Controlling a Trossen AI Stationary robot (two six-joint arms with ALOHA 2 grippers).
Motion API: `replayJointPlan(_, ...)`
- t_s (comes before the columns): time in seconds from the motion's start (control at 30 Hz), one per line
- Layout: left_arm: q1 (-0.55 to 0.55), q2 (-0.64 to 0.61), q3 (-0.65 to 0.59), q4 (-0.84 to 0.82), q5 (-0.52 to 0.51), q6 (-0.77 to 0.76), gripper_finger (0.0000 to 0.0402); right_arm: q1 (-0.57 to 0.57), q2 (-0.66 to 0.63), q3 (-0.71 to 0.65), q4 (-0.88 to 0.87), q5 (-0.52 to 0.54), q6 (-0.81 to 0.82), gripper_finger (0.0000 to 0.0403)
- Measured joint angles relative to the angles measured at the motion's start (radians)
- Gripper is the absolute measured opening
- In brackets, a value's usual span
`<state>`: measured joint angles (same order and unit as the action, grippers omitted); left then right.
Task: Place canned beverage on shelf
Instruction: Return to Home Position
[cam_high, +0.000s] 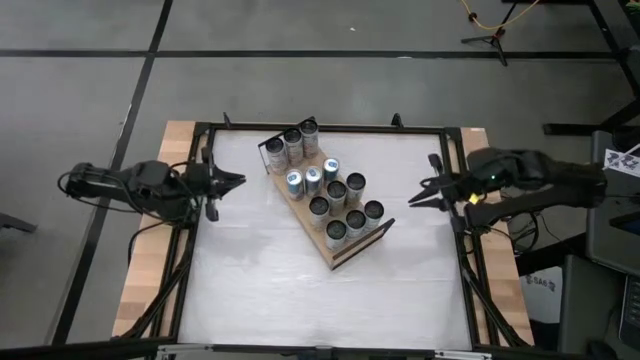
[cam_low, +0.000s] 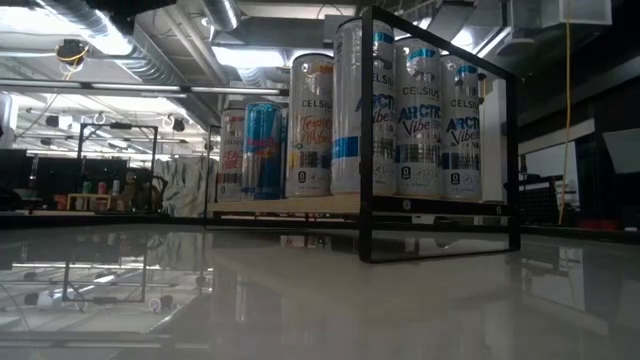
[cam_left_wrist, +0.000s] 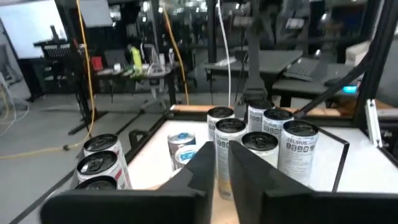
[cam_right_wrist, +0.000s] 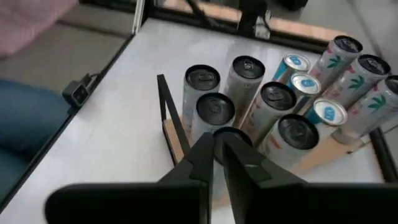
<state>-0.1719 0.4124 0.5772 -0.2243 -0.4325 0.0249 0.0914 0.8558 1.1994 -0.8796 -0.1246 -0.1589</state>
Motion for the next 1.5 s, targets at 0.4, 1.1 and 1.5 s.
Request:
replayJointPlan(0.4,0.096,-0.178,-0.244,0.151,0.172,-0.005,0.0001,0.0,-0.432,-0.597,0.478,-0.034,0.129,0.0007)
replayJointPlan(1.1,0.126,-0.412,-0.47,0.222,0.241,-0.016,0.0001,0.0,-0.831,-0.935,0.644,-0.034,0.23,0.0009)
replayJointPlan(1.5,0.126,-0.41,-0.57,0.291,0.234,-0.042,0.0002,0.0,-0.853,-1.034,0.744,-0.02,0.236,0.0009)
